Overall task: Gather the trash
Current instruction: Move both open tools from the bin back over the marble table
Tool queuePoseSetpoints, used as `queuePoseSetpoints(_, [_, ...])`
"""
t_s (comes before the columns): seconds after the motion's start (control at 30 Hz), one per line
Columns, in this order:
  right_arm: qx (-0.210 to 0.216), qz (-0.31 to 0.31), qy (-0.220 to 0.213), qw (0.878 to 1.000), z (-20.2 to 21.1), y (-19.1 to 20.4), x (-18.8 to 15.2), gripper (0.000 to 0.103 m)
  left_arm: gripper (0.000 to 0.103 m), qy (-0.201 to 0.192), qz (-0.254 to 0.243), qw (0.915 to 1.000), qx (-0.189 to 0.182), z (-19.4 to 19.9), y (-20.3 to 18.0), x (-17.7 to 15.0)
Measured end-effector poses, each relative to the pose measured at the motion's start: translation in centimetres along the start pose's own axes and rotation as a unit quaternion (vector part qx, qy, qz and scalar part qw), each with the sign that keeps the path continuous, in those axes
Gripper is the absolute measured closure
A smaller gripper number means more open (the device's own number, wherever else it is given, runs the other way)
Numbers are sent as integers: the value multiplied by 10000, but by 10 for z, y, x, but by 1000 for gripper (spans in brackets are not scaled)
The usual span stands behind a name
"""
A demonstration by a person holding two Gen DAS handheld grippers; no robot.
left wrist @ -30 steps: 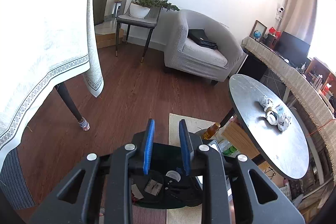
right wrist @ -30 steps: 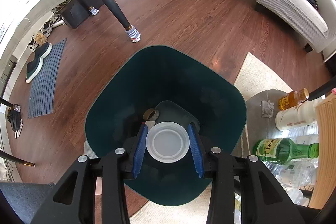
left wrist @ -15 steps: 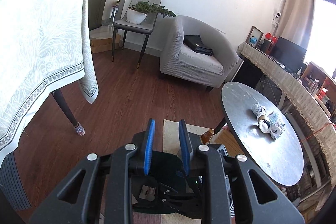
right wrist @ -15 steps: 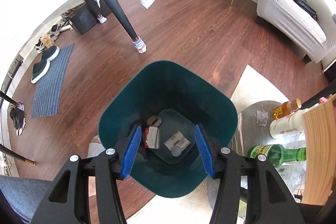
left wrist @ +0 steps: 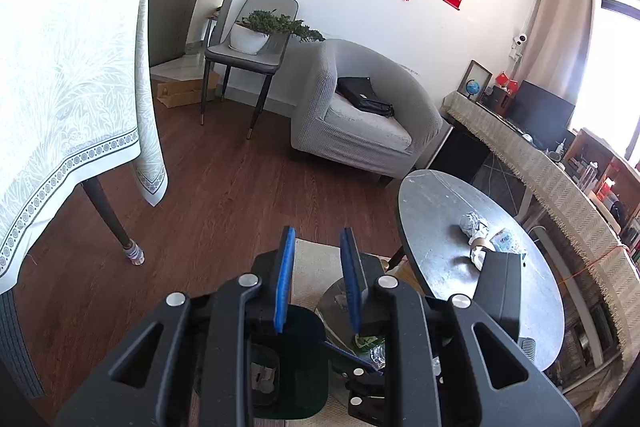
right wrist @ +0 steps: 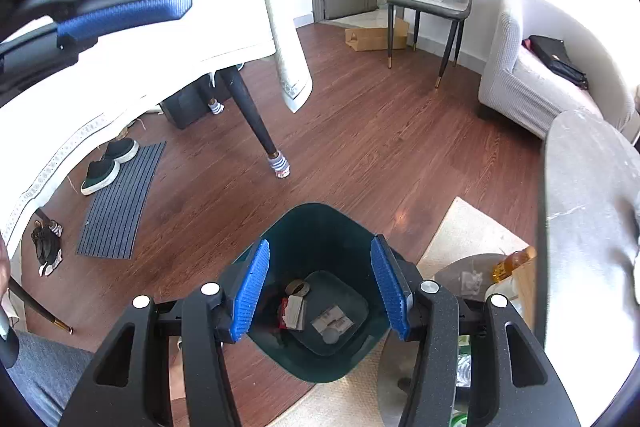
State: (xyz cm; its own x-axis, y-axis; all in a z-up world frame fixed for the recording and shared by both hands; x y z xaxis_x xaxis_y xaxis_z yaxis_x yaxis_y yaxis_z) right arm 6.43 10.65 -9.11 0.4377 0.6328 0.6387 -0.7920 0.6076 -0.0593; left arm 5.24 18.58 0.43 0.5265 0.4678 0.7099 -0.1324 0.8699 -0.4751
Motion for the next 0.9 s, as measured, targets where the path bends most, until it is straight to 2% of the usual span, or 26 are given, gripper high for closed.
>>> queuePoseSetpoints(0.2, [-235,-189,-251,9992,34,-33,-2,49,79,67,-121,9998,-107,-11,-23,-7])
queuePoseSetpoints(0.53, [-610,-459,-374,9964,78,-84,-25,49,74,283,-351,9985,-295,-39,-73,-30])
queuePoseSetpoints(0.67, [-740,-552,-373,9950,92,-102,-35,49,63,392,-474,9972,-419,-48,-93,-38])
queuePoseSetpoints(0.8, [-945,-736,-367,9921,107,-129,-47,49,57,398,-837,9943,-527,-53,-116,-45])
queuePoseSetpoints(0.9, [-1165,-906,-399,9882,121,-152,-59,43,53,471,-964,9923,-614,-61,-131,-53])
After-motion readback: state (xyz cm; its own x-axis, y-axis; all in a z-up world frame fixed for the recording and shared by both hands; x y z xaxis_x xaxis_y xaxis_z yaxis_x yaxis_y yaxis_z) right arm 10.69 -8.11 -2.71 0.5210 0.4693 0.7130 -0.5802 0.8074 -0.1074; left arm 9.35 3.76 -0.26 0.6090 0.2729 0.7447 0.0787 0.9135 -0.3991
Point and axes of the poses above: each gripper's, at about its wrist camera, not at the fingertips, and z roughly against the way its jaws point, y to its left, x to its top, the point moved 7 cm from there along -z, roughly the way its jaws point, and after that the axes turned 10 degrees about z, right-handed, at the moved point
